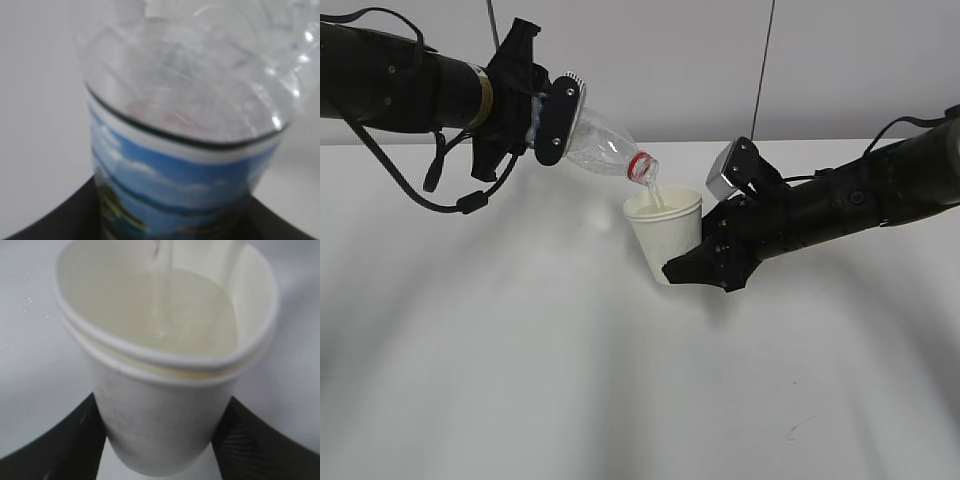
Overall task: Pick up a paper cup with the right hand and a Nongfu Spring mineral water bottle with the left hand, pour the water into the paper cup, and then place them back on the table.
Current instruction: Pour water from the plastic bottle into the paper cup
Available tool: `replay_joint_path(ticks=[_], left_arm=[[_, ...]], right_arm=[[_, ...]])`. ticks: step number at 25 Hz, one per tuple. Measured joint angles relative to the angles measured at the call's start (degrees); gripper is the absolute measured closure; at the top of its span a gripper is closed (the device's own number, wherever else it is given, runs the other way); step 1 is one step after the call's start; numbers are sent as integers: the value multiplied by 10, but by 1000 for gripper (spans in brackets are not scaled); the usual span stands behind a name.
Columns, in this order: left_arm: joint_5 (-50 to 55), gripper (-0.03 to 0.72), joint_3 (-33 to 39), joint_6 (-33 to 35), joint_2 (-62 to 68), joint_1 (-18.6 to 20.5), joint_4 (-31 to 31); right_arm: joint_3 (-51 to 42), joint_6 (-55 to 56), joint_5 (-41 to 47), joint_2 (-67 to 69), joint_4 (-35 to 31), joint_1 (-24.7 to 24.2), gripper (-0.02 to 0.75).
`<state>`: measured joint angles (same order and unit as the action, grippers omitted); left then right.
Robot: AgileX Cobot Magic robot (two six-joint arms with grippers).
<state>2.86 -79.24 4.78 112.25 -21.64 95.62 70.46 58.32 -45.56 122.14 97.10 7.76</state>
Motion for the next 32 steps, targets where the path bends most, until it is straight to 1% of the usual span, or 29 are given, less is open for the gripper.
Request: replay_joint_path(ticks=[10, 14, 17, 20, 23, 27, 32], left_arm=[[1, 341, 0, -1, 0, 0, -1], [0, 341, 0, -39, 0, 0, -5], [-4, 341, 0, -81, 0, 0, -19], [-11, 341, 0, -92, 0, 0, -71], [-18, 341, 0, -94, 0, 0, -143], [-17, 341, 0, -96, 1, 2, -231], [-49, 341, 0, -96, 1, 20, -406]], right_arm=[[0, -2, 1, 0, 2, 0, 287], [0, -25, 5, 0, -8, 0, 287], [0, -52, 19, 0, -47, 0, 287], [0, -84, 26, 0, -99, 0, 287], [0, -112, 30, 0, -149, 0, 287], [0, -137, 34, 0, -185, 0, 287], [0, -171, 37, 0, -237, 0, 288]])
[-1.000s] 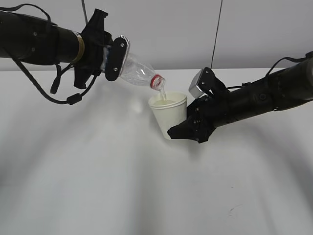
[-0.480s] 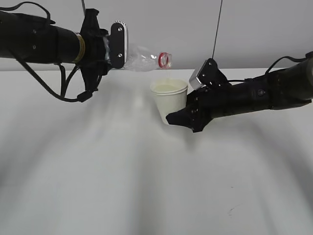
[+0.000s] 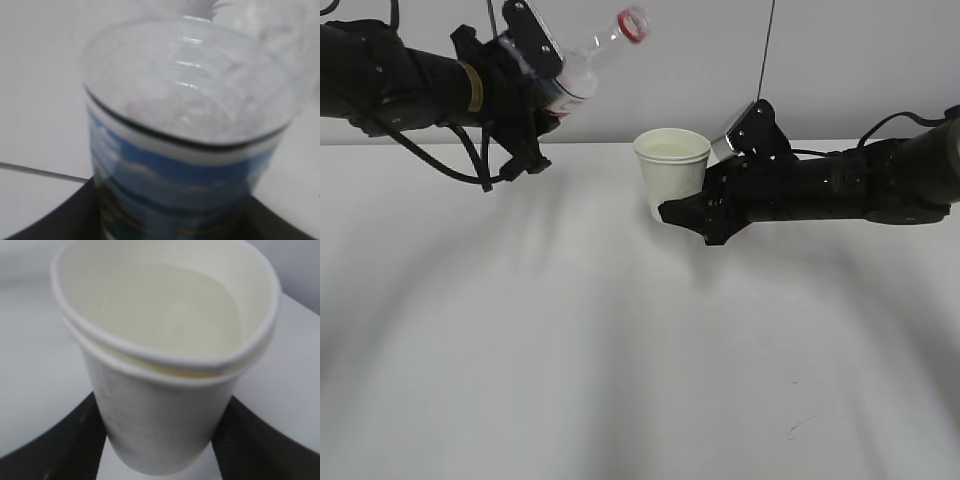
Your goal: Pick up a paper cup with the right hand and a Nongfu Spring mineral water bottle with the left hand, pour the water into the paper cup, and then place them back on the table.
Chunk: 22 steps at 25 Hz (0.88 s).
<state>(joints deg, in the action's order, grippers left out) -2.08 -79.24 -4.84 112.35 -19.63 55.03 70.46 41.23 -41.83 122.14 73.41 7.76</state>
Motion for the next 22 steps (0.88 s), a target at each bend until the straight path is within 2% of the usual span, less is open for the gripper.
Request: replay_joint_path(ticks=[5, 10, 19, 22], left_arm=[[-77, 341, 21, -2, 0, 26, -135], [-152, 341, 77, -2, 1, 27, -184], [-301, 341, 180, -2, 1, 28, -284], [-333, 341, 210, -2, 1, 29, -308]], right_arm=[[0, -42, 13, 0, -67, 0, 288], [0, -92, 19, 0, -134, 0, 288], [-43, -233, 24, 0, -318, 0, 288], [-70, -279, -4, 0, -381, 0, 288]])
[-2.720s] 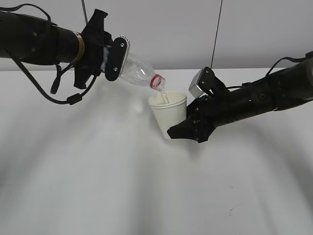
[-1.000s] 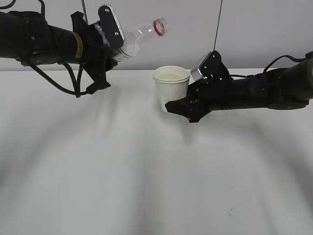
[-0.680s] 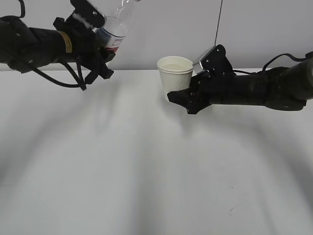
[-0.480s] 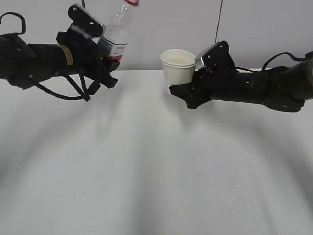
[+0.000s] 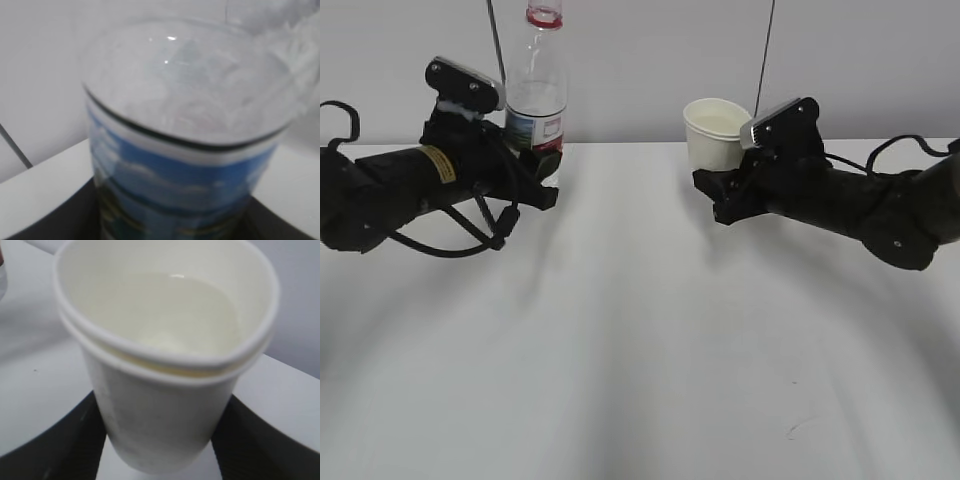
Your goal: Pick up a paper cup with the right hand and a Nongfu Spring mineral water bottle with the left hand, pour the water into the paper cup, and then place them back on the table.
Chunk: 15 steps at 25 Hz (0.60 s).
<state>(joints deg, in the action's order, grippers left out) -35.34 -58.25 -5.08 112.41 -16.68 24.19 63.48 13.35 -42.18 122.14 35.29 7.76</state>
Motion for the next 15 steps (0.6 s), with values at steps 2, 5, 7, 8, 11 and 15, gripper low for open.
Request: replay_joint_path(ticks=[2, 5, 7, 8, 11, 15], left_arm=[[-20, 341, 19, 0, 0, 1, -10], [-62, 341, 50, -3, 0, 1, -26], [-92, 341, 70, -8, 3, 1, -29], [-110, 341, 78, -14, 7, 1, -30], [-144, 341, 99, -39, 21, 1, -30], [-193, 341, 110, -53, 49, 1, -23]], right_arm=[[-23, -36, -26, 0, -46, 0, 288], [-59, -79, -69, 0, -110, 0, 288], [-79, -98, -95, 0, -139, 0, 288], [-88, -106, -104, 0, -149, 0, 288], [-107, -126, -114, 0, -179, 0, 288], [-118, -139, -165, 19, -197, 0, 288]])
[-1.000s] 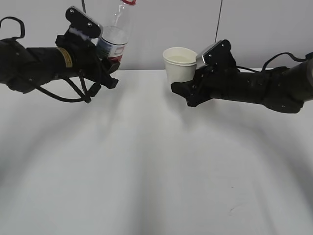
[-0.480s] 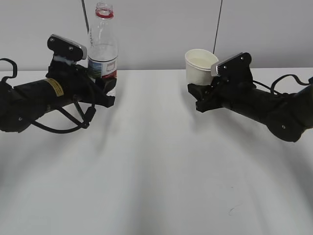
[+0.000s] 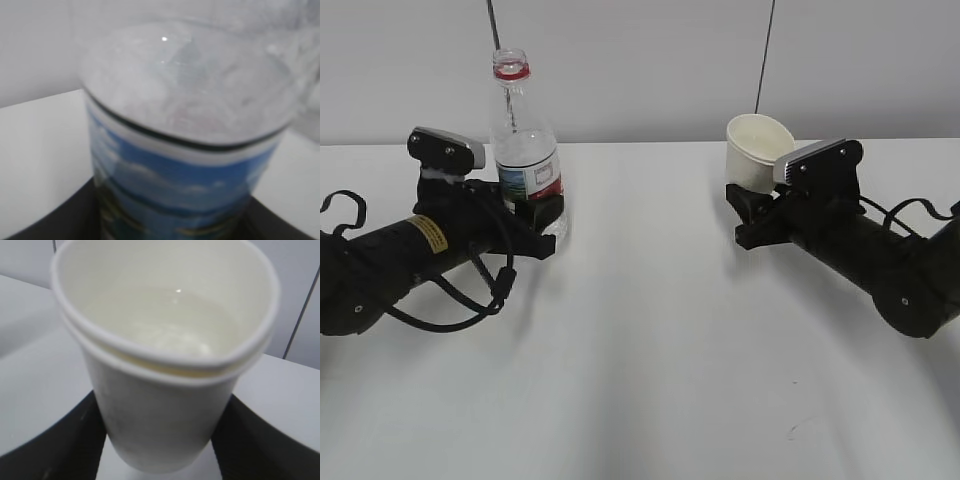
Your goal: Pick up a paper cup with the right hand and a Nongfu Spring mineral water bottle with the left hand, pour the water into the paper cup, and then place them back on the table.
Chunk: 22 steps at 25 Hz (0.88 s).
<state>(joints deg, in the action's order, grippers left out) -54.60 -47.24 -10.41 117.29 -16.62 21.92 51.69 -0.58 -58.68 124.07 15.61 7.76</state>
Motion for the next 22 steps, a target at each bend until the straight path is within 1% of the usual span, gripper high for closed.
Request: replay_joint_path(ticks=[2, 4, 8, 16, 22], left_arm=[[-28, 341, 0, -1, 14, 0, 11], [-49, 341, 0, -6, 26, -1, 18], [-69, 341, 0, -16, 38, -8, 19], [-71, 341, 0, -17, 66, -26, 24], [-73, 341, 0, -17, 67, -26, 54]], right_arm=[[0, -2, -36, 21, -1, 0, 288], [0, -2, -45, 45, -2, 0, 288], [-2, -3, -45, 69, -2, 0, 288], [-3, -5, -50, 69, -5, 0, 288], [-3, -5, -54, 92, -22, 0, 288]])
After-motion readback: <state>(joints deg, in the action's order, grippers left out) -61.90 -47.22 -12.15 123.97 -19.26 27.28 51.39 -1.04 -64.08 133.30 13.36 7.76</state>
